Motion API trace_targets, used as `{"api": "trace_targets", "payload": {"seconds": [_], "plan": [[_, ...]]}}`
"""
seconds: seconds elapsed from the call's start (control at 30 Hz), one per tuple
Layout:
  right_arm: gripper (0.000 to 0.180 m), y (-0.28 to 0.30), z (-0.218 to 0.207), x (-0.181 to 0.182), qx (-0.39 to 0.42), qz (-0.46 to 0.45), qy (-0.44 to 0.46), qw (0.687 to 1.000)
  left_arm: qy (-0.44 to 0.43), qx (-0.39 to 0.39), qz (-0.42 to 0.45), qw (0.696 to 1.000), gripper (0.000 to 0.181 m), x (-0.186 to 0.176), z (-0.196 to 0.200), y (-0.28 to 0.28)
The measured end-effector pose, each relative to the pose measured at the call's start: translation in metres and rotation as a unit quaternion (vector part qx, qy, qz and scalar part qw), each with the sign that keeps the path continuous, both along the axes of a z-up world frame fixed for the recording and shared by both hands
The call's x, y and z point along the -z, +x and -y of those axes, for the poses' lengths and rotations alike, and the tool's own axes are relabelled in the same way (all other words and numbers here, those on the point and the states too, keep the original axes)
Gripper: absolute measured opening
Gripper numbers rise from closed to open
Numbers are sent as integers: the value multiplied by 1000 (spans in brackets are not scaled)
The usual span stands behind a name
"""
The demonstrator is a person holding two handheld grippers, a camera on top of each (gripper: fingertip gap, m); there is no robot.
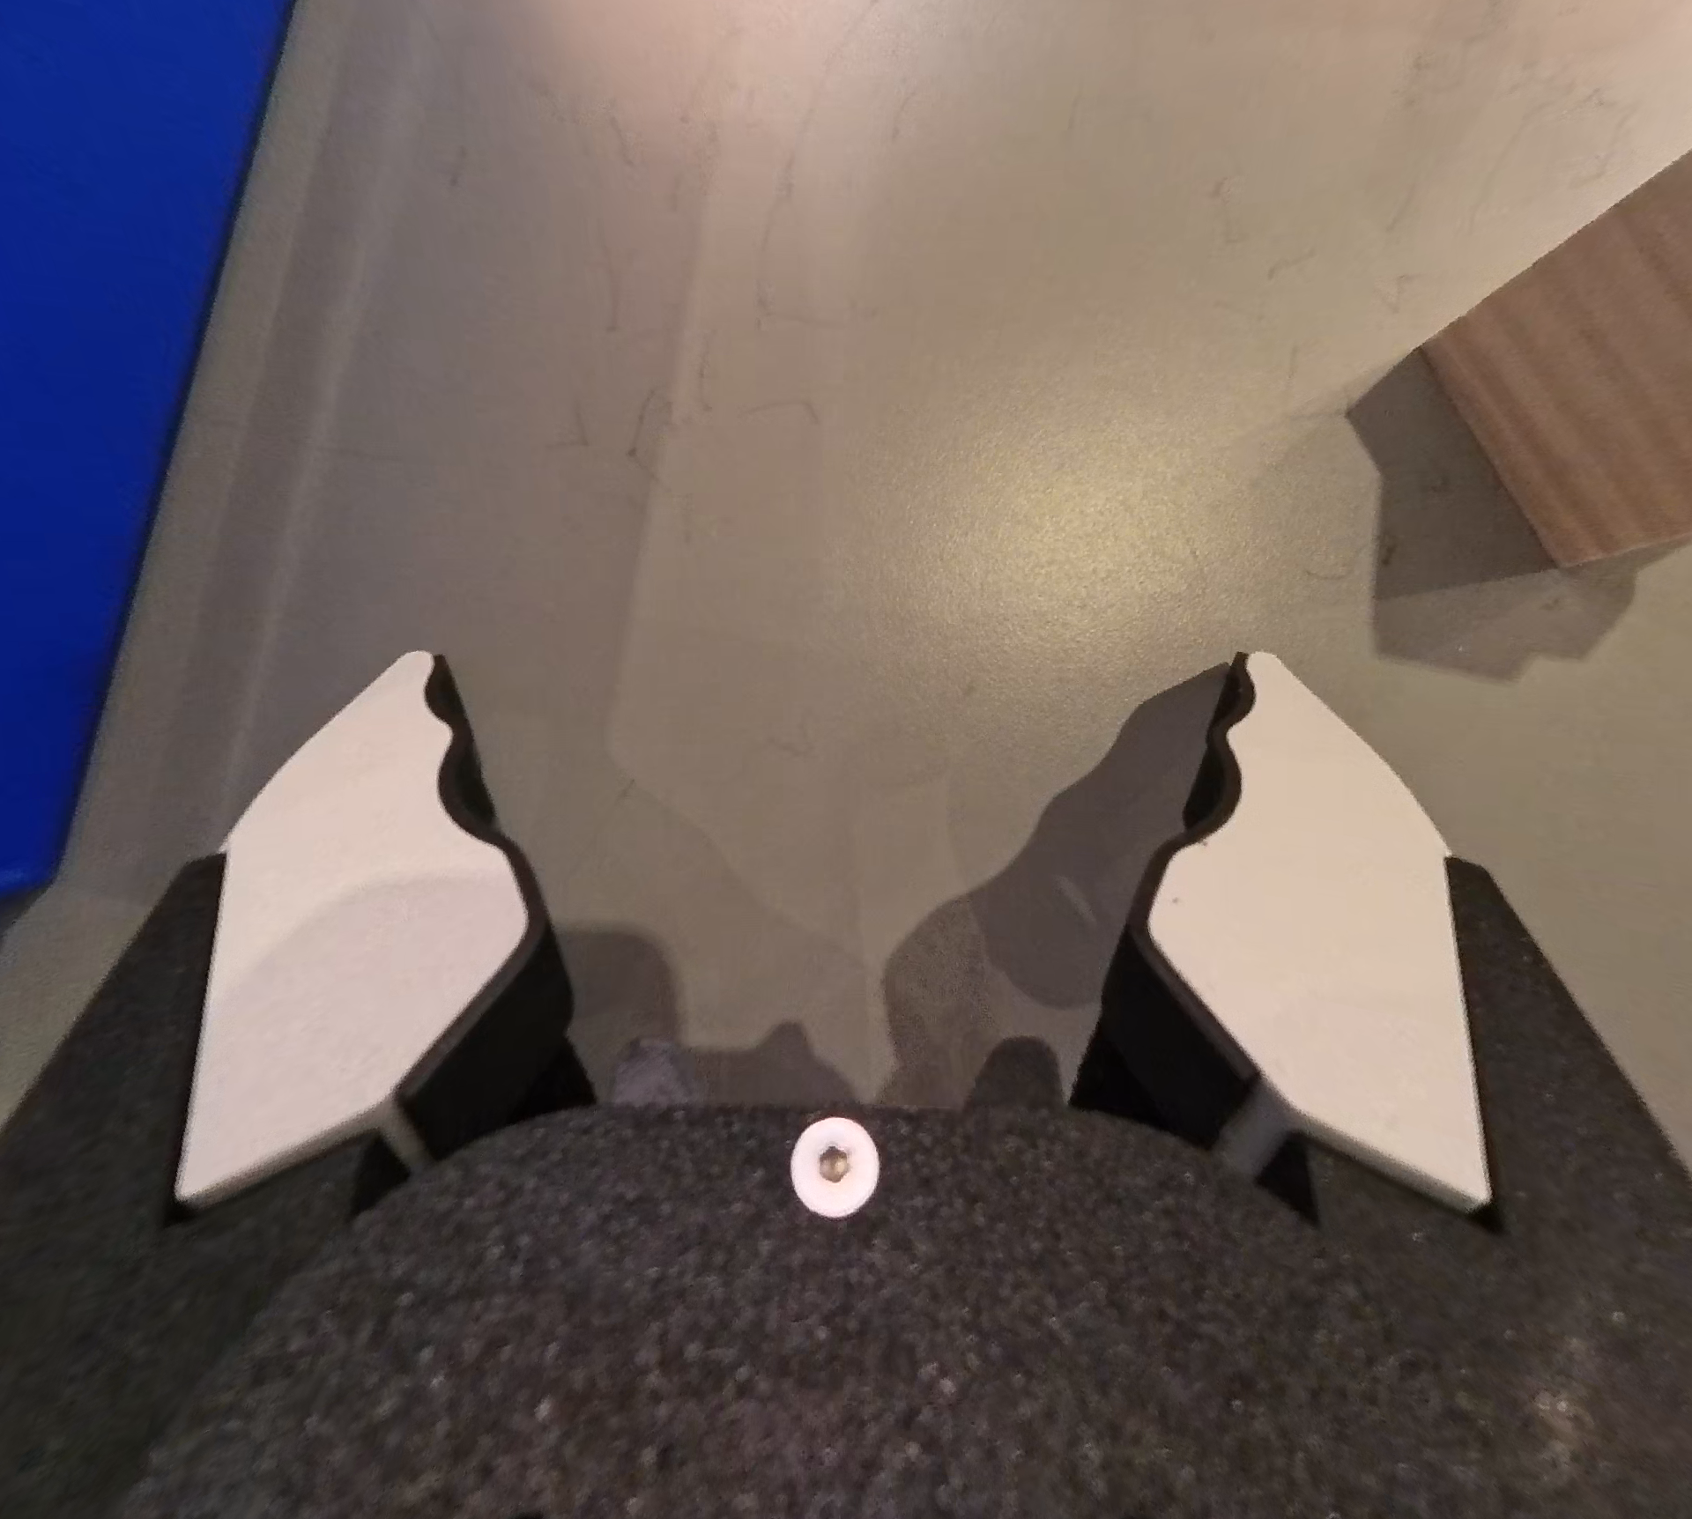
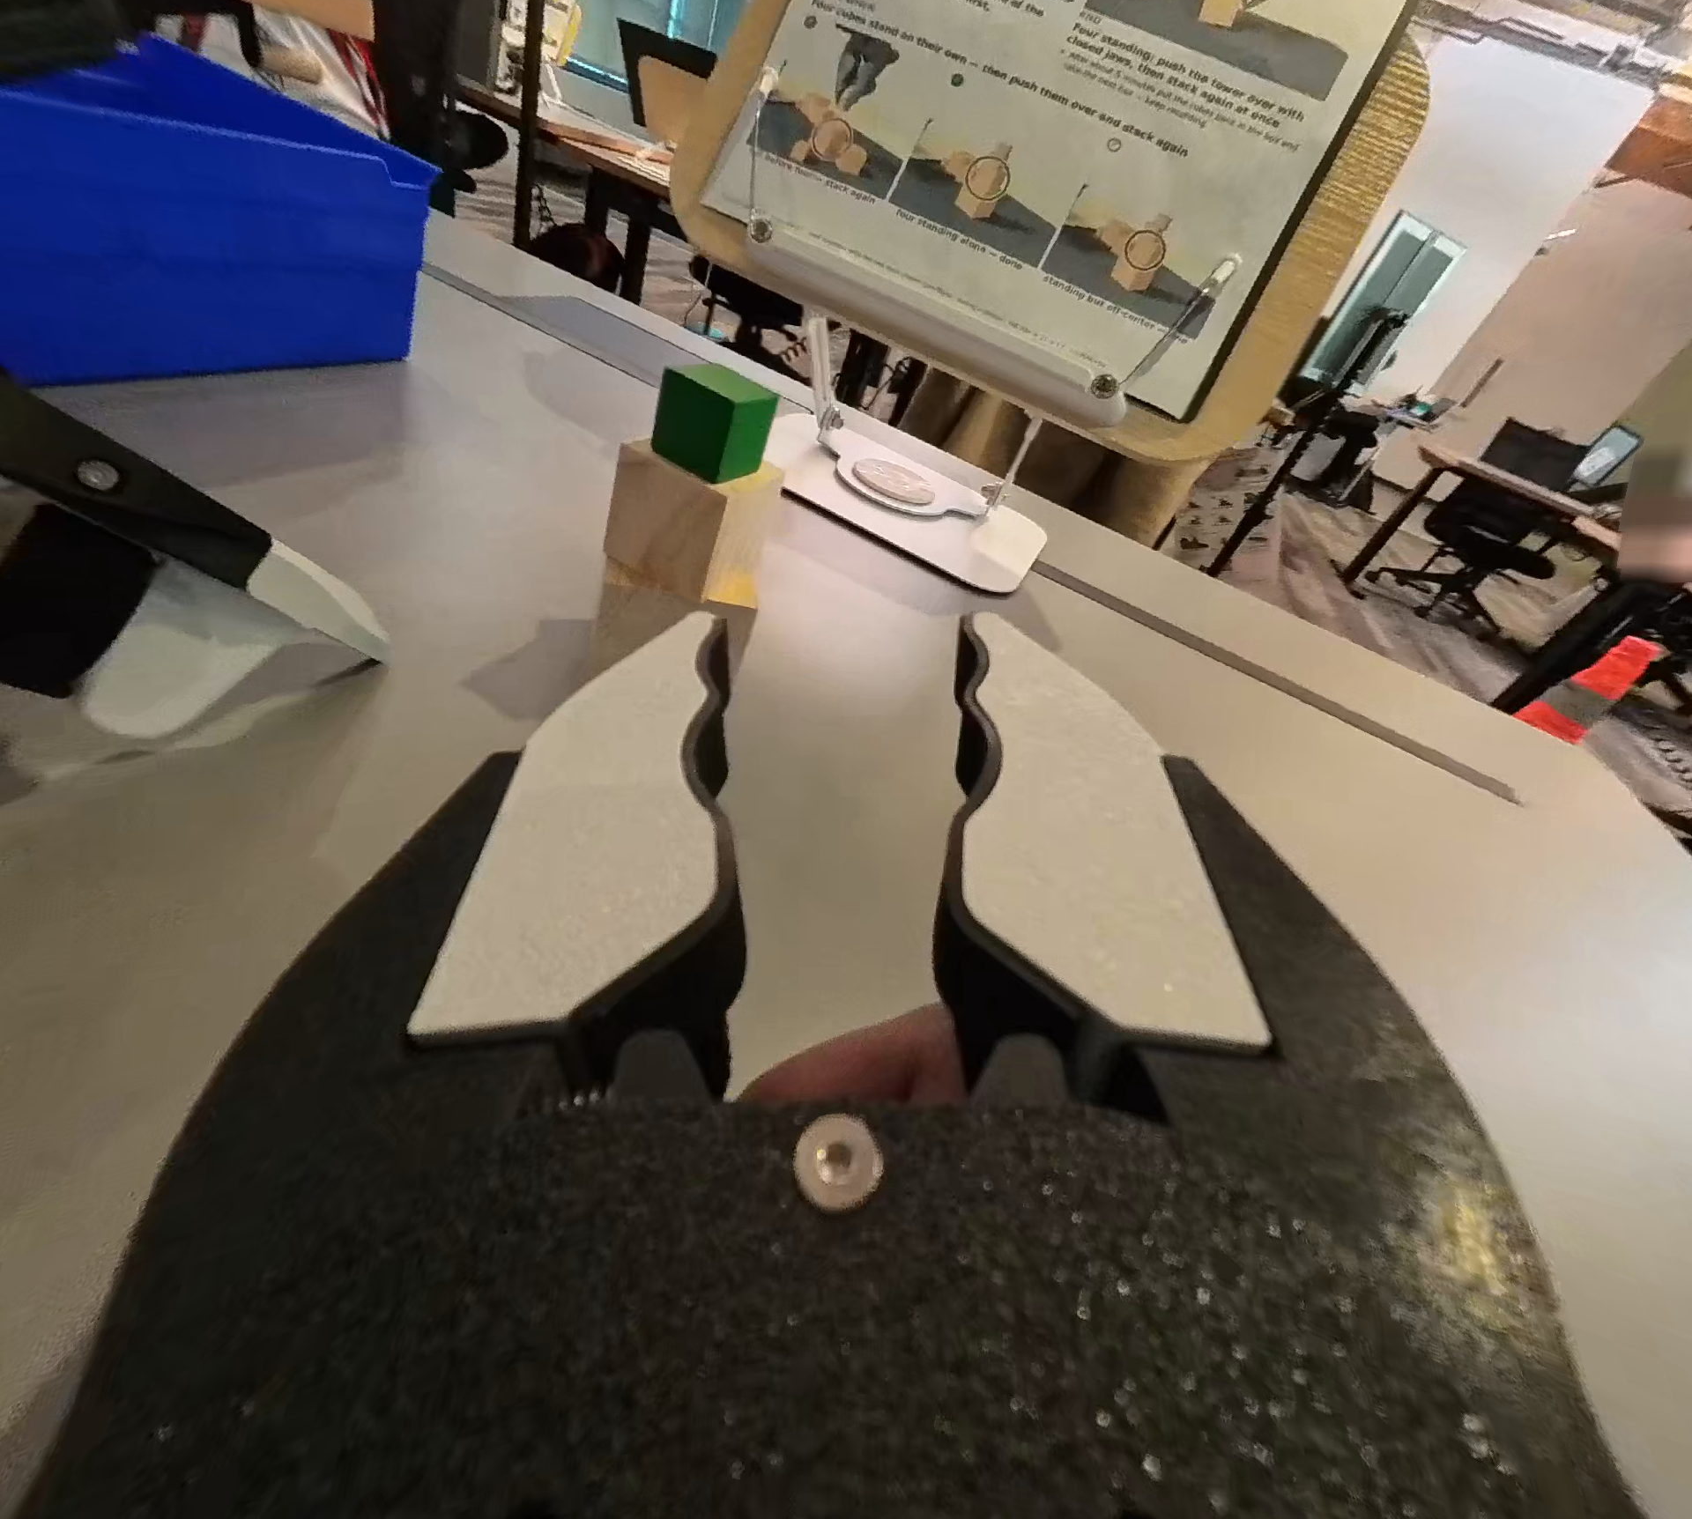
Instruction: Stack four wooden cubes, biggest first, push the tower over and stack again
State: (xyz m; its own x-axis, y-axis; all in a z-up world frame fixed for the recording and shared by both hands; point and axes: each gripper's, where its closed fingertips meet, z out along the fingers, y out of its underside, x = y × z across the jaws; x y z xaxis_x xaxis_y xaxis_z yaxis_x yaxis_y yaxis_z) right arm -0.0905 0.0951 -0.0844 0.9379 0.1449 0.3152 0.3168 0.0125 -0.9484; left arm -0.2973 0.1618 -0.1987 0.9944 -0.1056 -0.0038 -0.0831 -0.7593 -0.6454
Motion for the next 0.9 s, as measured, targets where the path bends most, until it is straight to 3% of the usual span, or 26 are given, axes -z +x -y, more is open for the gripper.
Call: {"api": "trace_targets", "payload": {"seconds": [0.13,0.3,0.6,0.9], "plan": [[47,9,7,-1,-18,-34,-7,999,0,0,0,1000,146,0,0,0],[44,22,22,-1,-20,12,8,1000,0,0,0,1000,146,0,0,0],[44,27,26,-4,-16,-12,9,1000,0,0,0,1000,146,0,0,0],[42,48,24,-5,-8,-103,-6,995,0,0,0,1000,146,0,0,0]]}}
